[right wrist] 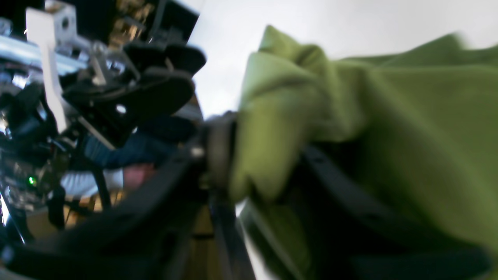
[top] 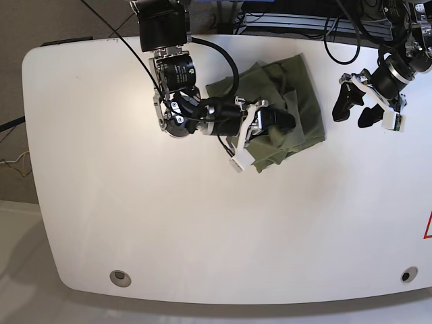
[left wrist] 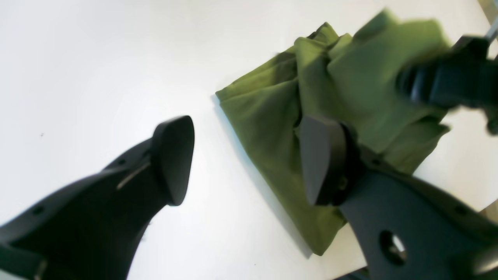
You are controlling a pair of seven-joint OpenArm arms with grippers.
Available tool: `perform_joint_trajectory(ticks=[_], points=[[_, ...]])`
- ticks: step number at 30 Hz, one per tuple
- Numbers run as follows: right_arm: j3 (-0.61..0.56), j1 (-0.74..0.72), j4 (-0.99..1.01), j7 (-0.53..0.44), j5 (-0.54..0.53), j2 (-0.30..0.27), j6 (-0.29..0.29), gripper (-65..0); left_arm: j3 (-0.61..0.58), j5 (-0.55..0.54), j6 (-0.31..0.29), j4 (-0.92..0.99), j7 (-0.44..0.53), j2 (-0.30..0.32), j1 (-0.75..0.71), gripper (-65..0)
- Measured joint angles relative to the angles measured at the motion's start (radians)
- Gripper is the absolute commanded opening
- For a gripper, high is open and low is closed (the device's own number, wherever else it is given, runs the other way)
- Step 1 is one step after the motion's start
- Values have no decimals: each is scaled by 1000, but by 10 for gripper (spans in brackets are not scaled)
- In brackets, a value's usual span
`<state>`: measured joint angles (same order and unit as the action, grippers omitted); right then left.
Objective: Fold the T-shirt properly
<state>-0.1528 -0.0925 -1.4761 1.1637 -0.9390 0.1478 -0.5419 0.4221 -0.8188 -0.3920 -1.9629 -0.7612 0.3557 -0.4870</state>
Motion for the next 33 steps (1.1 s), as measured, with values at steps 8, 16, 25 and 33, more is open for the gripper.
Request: perform_joint_trajectory(ticks=[8, 16, 25, 33], points=[[3, 6, -41, 41, 11, 3, -7, -386, 14, 41, 5, -2, 6, 0, -7, -248], [50, -12, -47, 45, 17, 0, -4, -412, 11, 39, 6, -1, 6, 0, -11, -249], [79, -62, -45, 33, 15, -1, 0, -427, 0, 16, 3, 8, -1, -1, -9, -246], [80, -119, -42, 32, 18, 0, 0, -439, 4, 21, 7, 8, -9, -5, -5, -246]])
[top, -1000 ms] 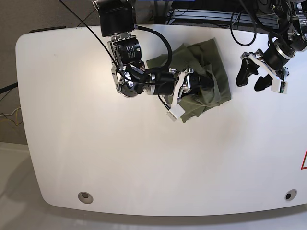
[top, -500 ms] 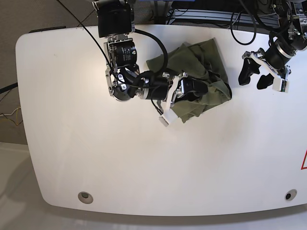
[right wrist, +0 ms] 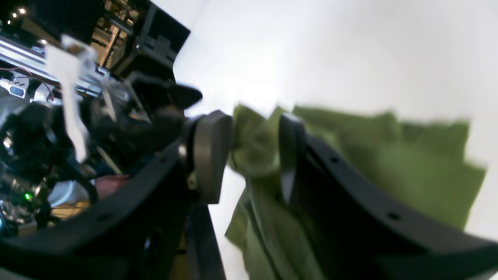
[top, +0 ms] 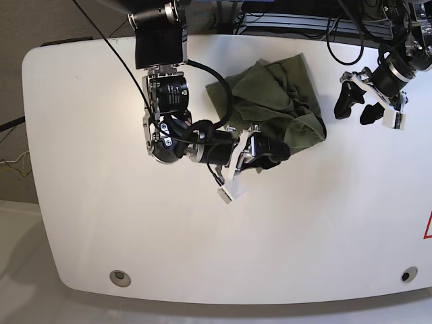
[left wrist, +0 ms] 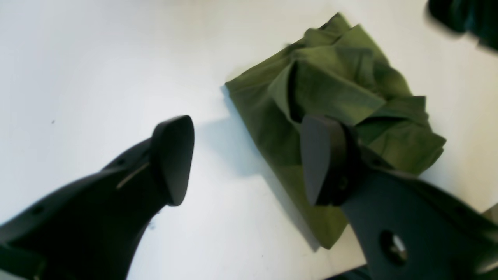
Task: Fold the T-shirt properly
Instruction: 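Open the right gripper and pull it back from the bundle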
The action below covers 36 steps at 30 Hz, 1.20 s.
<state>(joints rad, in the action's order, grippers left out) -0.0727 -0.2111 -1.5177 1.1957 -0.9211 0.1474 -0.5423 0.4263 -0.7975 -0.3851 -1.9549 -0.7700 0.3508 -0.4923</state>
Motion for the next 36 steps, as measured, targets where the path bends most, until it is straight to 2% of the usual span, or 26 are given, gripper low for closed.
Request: perform_joint_trajectory(ticks=[5, 11, 16, 21, 26, 30, 36], points=[[24, -6, 0, -2, 10, -26, -5, -461, -41, 0, 0, 0, 0, -10, 13, -245], [76, -5, 0, 3, 61, -104, -7, -458, -117, 4, -3, 4, -4, -23, 27, -244], [95, -4, -3, -4, 52, -155, -3, -354, -155, 5, -3, -3, 0, -20, 28, -241], [94, -4, -11, -10, 33, -161, 0, -251, -153, 16, -3, -5, -4, -12, 21, -242], [113, 0, -12, -15, 28, -158, -9, -263, -177, 14, 2, -11, 1, -13, 31, -246], [128, 14, -4, -64, 33, -162, -25, -275, -218, 16, 4, -11, 0, -13, 40, -246], [154, 73, -26, -115, 99, -213, -24, -270, -285, 19, 14, -15, -2, -14, 44, -239]])
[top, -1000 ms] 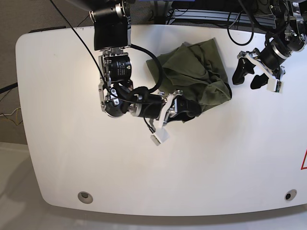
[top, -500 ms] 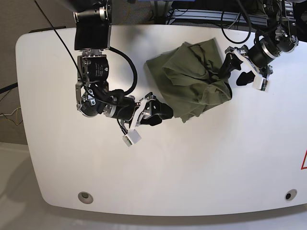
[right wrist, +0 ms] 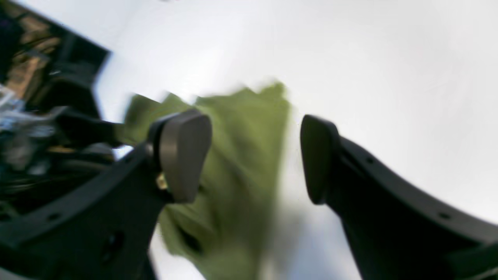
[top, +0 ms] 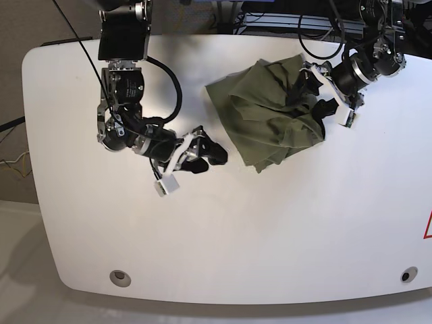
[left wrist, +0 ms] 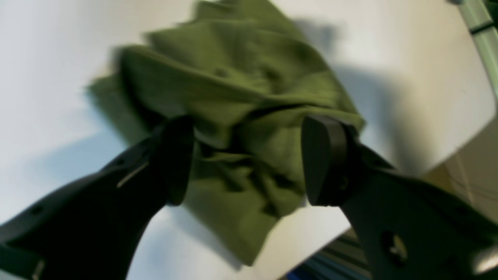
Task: Fold the T-shirt properly
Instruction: 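Open the right gripper and pull it back from the bundle, then grasp opposite edges of the green bundle with both grippers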
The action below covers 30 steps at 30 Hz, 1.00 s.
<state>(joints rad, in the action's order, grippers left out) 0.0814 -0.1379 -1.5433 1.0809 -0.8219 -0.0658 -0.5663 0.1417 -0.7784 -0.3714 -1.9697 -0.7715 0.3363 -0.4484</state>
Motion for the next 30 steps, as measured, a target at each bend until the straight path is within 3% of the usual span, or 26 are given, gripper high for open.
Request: perform_joint_trajectory(ticks=[4, 9, 17, 19, 25, 30], points=[[18, 59, -52, -43, 81, -64, -7, -261, -63, 45, 54, 1, -6, 2, 19, -239], [26, 76, -52, -78, 170, -92, -12, -294, -86, 38, 58, -3, -12, 0, 24, -240], [16, 60, -37, -98, 191, -67, -37, -592, -73, 34, 61, -3, -13, 2, 25, -230], [15, 58, -38, -84, 197, -63, -39, -620, -72, 33, 60, -3, -13, -2, 31, -231], [-13, 17, -37, -44, 346, -14, -28, -590, -101, 47, 49, 6, -23, -53, 50, -234], [-103, -29, -42, -81, 346, 24, -37, -503, -121, 66, 34, 30, -28, -90, 50, -230]])
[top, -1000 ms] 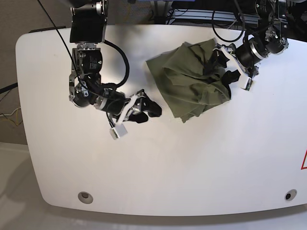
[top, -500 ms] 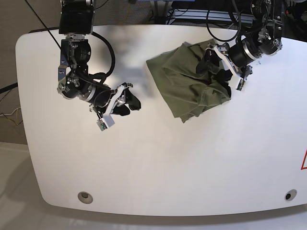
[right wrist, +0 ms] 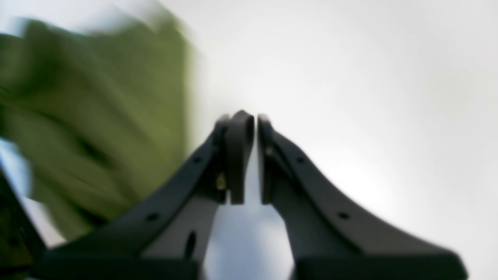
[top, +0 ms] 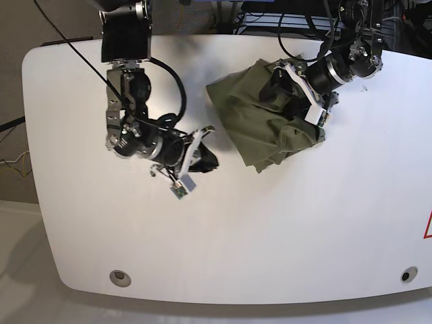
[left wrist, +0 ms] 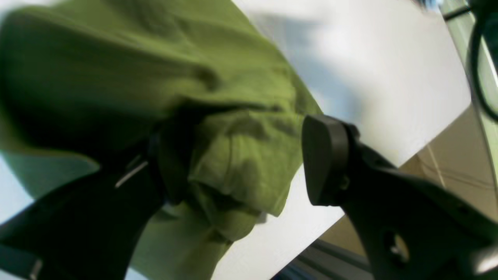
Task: Fold the T-shirt properly
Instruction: 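Grasp opposite edges of the green bundle with both grippers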
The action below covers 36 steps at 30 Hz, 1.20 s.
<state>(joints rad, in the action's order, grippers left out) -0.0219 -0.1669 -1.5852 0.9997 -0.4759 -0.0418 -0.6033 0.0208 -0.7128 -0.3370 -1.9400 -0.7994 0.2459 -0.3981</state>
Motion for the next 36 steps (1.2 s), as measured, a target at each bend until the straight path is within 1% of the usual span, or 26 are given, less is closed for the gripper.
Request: perform_joint_trajectory(ticks=[1, 3, 5, 7, 9, 11, 13, 15, 17, 19, 21, 23, 25, 26, 27, 29, 31, 33, 35, 36], points=[[-12, -4, 0, -6, 1, 2, 0, -474, 1, 6, 0, 5, 0, -2, 0, -230], [-41, -8, 0, 0, 5, 2, -1, -314, 6, 26, 0, 16, -1, 1, 4, -245], [-77, -4, 3, 10, 19, -4, -2, -257, 22, 44, 0, 28, 0, 2, 13, -254], [-95, -2, 5, 29, 25, -7, -3, -239, 40, 60, 8, 41, 1, 5, 20, -273], [-105, 2, 6, 45, 12, -14, -3, -247, 49, 76, 15, 47, -1, 7, 25, -308], [-111, 3, 5, 48, -12, -19, -3, -276, 48, 79, 14, 48, -10, 7, 27, -371], [-115, 1, 2, 53, -31, -19, -3, -333, 41, 82, 2, 49, -21, 6, 28, -522], [-129, -2, -2, 56, -63, -19, -3, -400, 31, 95, -1, 51, -37, 1, 28, -583], [-136, -1, -8, 60, -84, -18, -9, -435, 22, 113, -1, 51, -50, -10, 27, -621], [-136, 1, -11, 64, -93, -16, -10, -448, 12, 115, -1, 51, -51, -14, 23, -646], [-135, 2, -11, 80, -93, -16, -11, -433, 10, 110, -14, 50, -53, -18, 20, -613], [-132, 2, -11, 90, -94, -17, -10, -366, 13, 101, -13, 49, -51, -17, 18, -381], [-120, 1, -11, 90, -97, -17, -21, -329, 29, 96, -11, 45, -42, -16, 14, -290], [-110, 1, -10, 92, -99, -20, -27, -314, 41, 85, -9, 42, -12, -18, 10, -263], [-107, -1, -10, 95, -103, -19, -27, -299, 52, 56, 7, 37, 26, -19, 7, -236], [-106, -7, -10, 102, -106, -26, -26, -277, 66, 49, 8, 28, 77, -16, 9, -209], [-97, -14, -10, 111, -114, -28, -26, -263, 72, 46, 8, 25, 95, -14, 14, -206], [-89, -25, -9, 112, -115, -27, -27, -252, 72, 48, 8, 25, 94, -15, 19, -215], [-80, -40, -9, 112, -120, -24, -28, -217, 74, 51, 7, 25, 93, -17, 18, -205], [-80, -47, -9, 115, -120, -23, -26, -218, 75, 56, 3, 25, 92, -17, 17, -217]])
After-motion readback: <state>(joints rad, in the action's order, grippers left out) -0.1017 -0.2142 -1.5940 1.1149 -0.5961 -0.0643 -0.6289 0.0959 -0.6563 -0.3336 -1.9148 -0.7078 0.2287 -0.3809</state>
